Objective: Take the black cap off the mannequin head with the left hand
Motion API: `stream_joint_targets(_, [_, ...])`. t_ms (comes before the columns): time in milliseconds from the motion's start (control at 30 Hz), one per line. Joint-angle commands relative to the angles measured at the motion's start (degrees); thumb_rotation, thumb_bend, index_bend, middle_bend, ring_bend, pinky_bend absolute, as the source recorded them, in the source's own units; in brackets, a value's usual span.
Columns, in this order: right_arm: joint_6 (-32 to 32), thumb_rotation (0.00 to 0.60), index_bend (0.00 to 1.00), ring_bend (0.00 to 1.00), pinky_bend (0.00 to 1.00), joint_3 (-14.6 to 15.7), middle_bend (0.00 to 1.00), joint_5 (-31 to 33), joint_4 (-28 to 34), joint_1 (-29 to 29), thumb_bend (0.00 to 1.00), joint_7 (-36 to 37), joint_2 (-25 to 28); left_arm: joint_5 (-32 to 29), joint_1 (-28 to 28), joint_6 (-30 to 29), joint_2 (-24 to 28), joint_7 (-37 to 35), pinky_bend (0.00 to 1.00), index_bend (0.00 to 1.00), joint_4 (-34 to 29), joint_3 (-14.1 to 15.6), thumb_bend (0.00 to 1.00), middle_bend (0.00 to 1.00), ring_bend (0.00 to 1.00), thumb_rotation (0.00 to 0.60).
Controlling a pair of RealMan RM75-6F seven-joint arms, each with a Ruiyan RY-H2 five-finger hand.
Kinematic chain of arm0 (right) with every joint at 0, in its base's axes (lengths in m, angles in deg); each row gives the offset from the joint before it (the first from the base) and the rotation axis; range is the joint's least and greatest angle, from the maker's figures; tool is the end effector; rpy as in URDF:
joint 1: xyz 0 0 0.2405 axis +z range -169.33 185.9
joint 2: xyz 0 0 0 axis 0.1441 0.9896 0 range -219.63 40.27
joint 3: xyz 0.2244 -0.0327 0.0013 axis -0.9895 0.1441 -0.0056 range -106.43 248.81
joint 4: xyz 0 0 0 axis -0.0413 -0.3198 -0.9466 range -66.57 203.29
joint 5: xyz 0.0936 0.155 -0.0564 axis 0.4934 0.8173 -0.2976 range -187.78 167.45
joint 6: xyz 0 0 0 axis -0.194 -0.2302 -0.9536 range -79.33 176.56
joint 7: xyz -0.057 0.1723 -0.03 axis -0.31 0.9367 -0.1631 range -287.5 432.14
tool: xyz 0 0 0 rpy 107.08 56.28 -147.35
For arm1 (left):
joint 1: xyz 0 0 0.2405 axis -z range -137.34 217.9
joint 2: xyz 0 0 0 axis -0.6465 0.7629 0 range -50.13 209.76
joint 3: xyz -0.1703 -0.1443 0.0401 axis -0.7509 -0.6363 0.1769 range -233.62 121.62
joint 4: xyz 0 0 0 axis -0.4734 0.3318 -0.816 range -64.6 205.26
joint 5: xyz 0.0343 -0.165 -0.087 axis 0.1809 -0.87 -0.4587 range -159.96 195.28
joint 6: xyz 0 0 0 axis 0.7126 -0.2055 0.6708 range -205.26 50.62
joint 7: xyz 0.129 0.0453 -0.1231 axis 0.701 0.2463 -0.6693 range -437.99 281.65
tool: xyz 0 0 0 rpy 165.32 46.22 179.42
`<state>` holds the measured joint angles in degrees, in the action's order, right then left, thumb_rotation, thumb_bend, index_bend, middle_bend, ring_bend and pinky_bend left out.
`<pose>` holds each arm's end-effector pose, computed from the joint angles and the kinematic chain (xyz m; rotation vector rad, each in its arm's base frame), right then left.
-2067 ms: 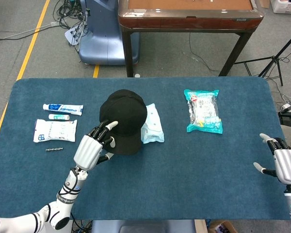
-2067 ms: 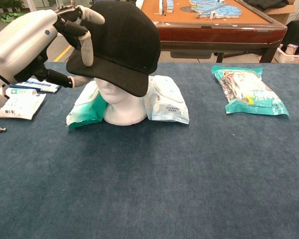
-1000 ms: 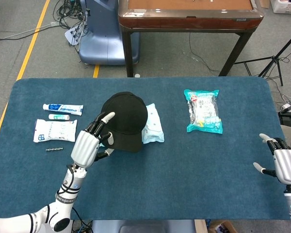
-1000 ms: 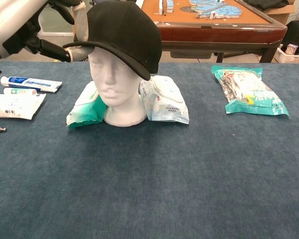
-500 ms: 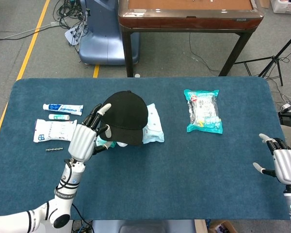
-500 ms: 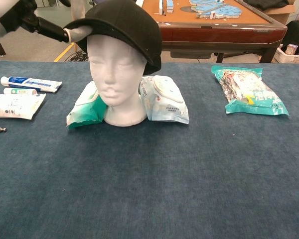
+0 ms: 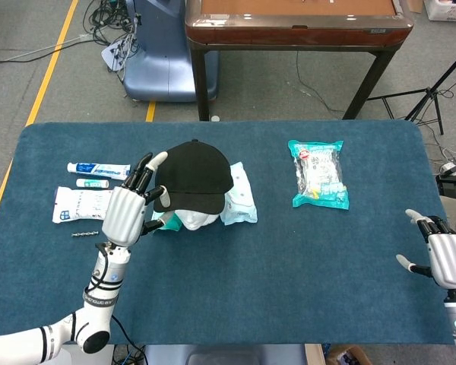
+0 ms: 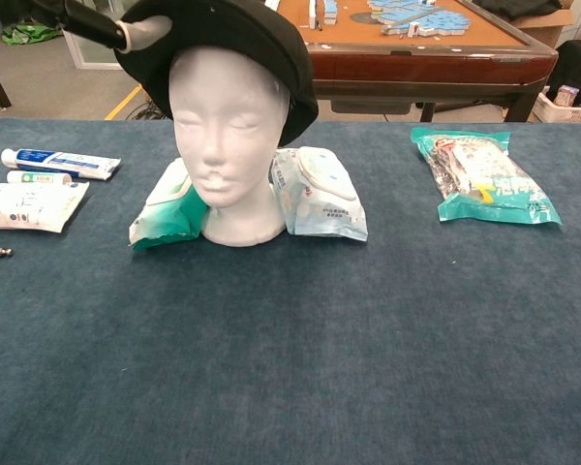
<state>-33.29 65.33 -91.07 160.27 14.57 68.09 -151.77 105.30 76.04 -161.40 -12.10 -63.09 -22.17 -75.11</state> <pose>-0.2877 -0.2339 0.1827 1.3562 -0.8417 0.8025 -0.0380 0.3245 0.0956 -1.4246 -0.6181 -1.6306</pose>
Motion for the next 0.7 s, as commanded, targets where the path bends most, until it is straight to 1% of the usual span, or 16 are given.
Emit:
stream_joint_targets(33, [0.01, 0.600, 0.20, 0.23, 0.50, 0.00, 0.33, 0.01, -0.01, -0.01, 0.13, 0.05, 0.02, -0.94, 0.50, 0.47, 0.01, 0.53, 0.30, 0.67, -0.12, -0.78, 0.28, 0.09, 0.06, 0.600])
stream_joint_targets(433, [-0.04, 0.600, 0.20, 0.23, 0.50, 0.02, 0.33, -0.11, -0.10, -0.05, 0.13, 0.45, 0.16, -7.49, 3.29, 2.66, 0.40, 3.04, 0.30, 0.67, 0.91, -5.89, 0.28, 0.09, 0.06, 0.600])
stream_joint_targets(700, [0.00, 0.600, 0.20, 0.23, 0.50, 0.02, 0.33, -0.09, -0.15, -0.03, 0.13, 0.54, 0.17, -11.65, 4.63, 3.23, 0.98, 3.37, 0.30, 0.67, 4.16, -8.66, 0.28, 0.09, 0.06, 0.600])
